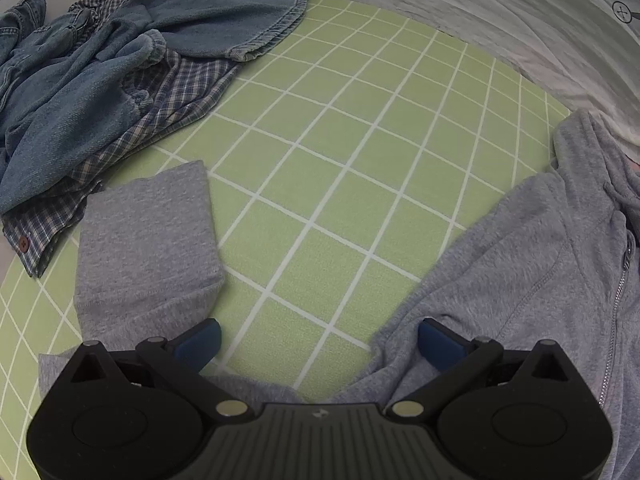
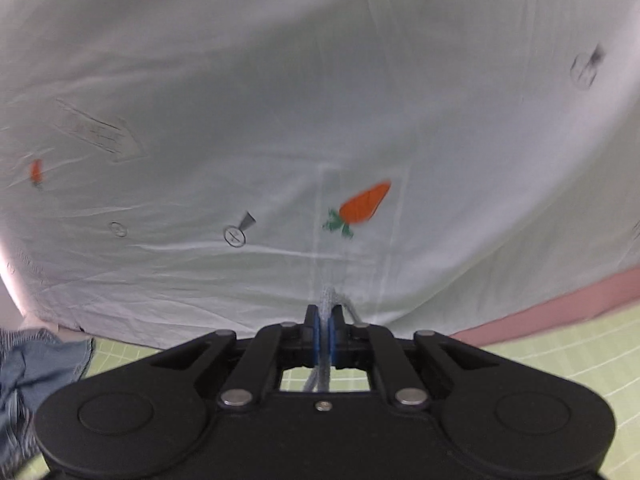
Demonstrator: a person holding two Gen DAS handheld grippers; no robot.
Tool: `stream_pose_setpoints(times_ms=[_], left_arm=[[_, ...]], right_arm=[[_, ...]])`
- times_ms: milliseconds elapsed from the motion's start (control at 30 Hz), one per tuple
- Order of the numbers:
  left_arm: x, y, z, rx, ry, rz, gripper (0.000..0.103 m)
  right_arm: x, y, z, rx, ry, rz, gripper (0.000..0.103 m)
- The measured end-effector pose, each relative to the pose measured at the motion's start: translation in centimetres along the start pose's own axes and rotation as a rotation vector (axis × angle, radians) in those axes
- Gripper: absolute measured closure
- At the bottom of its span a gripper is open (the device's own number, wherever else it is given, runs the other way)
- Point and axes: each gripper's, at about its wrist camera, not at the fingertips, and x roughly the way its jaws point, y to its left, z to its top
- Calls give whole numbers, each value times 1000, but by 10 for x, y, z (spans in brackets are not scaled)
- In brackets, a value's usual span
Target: Fold clothes
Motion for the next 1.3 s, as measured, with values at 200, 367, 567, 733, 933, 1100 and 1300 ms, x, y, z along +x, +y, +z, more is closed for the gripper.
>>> stream_pose_setpoints(times_ms=[200,367,567,733,933,1100,1300], left_arm=[[-1,0,-1,3,-11,-1,0],[-2,0,-2,3,-18,-1,0],[-2,0,-2,7,-22,-3,0],[-3,-1,-3,6,-28,-2,0],[-3,0,-3,6,-27,-2,0],[-3,0,-3,7,-25,-2,0],[-3,1,-3,11,-25,-4,0]], right_arm=[[-66,-7,-25,-34,47,-77,98],[-100,1,-60,-77,172,-9,98],[-98,21,-95,-102,390,128,66],[-75,11,-88,-57,377,15,53],[-9,-7,-81,-134,379,-137,49],[54,-7,-76,-346,427,-90,32],[128,-10,-27,-449,359,-49,87]])
